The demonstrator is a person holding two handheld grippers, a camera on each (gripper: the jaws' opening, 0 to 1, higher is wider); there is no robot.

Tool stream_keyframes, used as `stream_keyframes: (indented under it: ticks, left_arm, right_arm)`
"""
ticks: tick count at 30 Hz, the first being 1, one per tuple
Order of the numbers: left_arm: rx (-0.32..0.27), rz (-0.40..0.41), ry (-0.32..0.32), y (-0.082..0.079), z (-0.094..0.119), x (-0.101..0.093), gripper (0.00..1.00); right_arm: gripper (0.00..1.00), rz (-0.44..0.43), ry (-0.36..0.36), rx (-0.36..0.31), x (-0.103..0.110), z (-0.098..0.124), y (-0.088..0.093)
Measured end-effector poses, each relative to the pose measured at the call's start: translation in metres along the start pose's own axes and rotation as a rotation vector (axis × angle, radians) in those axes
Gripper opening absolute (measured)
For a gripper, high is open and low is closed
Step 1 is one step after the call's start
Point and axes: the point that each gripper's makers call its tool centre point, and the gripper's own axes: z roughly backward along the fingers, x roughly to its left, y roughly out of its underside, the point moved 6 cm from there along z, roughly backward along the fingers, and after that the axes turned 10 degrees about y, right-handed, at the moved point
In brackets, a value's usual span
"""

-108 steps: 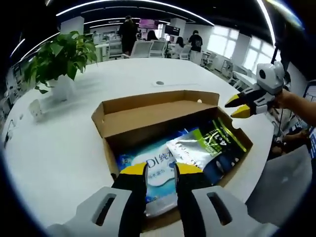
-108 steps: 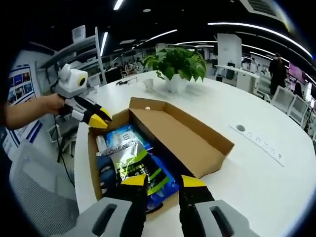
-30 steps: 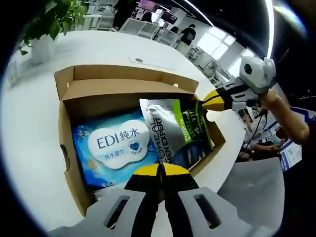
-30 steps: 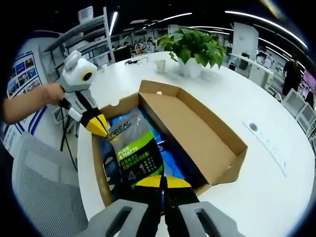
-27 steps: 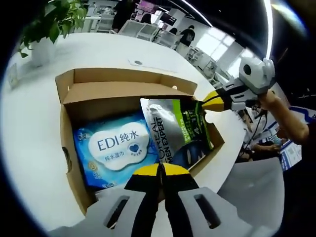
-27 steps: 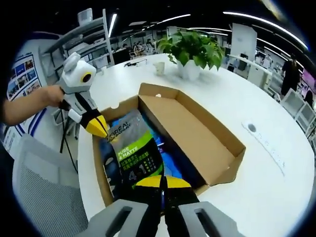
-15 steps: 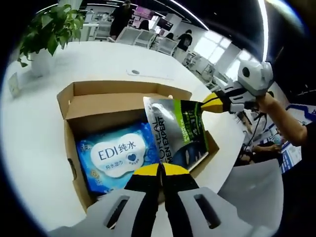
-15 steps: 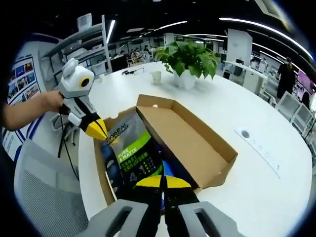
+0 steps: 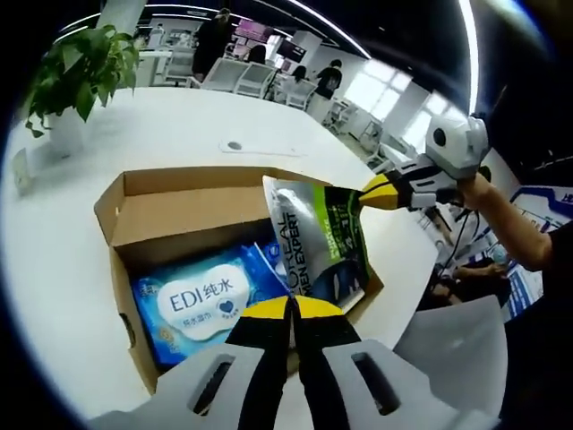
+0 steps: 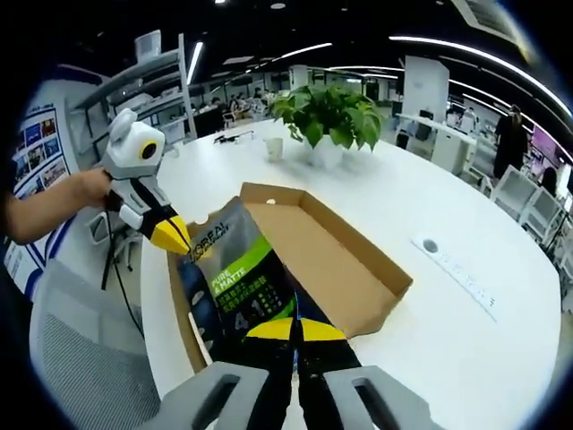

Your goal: Operate the shoe box by opening the lid, removing the specified soft item, and placing it in the target area until the item is outside and the box remains undamaged.

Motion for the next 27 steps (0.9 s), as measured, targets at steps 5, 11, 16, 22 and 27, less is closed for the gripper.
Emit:
stream_keyframes:
  ticks: [5, 11, 16, 22, 27]
  left_arm:
    - [-0.006, -0.011, 0.018, -0.009, -0.008, -0.007, 0.0]
    - [-0.001, -0.023, 0.03, -0.018, -0.019, -0.015, 0.0]
    - [-0.008, -0.018, 0.03, -0.024, -0.028, -0.022, 0.0]
    - [-0.002, -0.019, 0.034, -0.027, -0.041, -0.03, 0.0]
    - [0.001, -0.024, 0.042, -0.032, -0.051, -0.037, 0.0]
  right_arm:
    - [0.0, -0.01, 0.019, 0.001, -0.01, 0.008, 0.002]
    - [0.0, -0.018, 0.042, 0.012, -0.021, 0.015, 0.008]
    - [0.0, -0.024, 0.06, 0.024, -0.028, 0.021, 0.016]
    - [0.0, -0.03, 0.08, 0.039, -0.035, 0.03, 0.025]
    - [0.0, -0.037, 0.094, 0.051, -0.046, 0.033, 0.031]
